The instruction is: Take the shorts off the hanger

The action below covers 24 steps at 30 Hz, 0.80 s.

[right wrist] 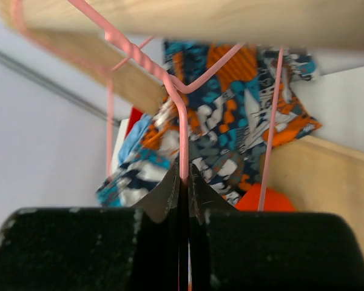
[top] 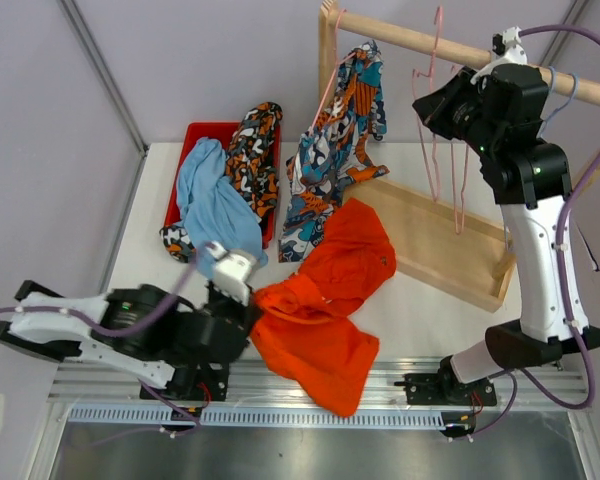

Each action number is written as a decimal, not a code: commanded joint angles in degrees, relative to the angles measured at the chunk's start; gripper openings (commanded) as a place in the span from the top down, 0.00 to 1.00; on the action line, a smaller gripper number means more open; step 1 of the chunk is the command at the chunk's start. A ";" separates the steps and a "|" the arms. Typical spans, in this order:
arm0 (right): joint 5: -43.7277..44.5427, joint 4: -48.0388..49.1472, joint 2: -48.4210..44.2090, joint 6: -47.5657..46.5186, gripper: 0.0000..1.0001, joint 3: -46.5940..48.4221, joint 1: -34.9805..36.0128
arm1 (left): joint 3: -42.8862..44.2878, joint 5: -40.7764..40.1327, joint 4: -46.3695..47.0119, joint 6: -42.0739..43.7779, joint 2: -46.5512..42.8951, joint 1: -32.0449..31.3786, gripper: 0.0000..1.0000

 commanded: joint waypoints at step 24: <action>-13.21 16.90 -21.81 4.32 1.00 -42.43 -6.16 | 54.90 29.25 23.64 59.30 21.01 78.65 1.00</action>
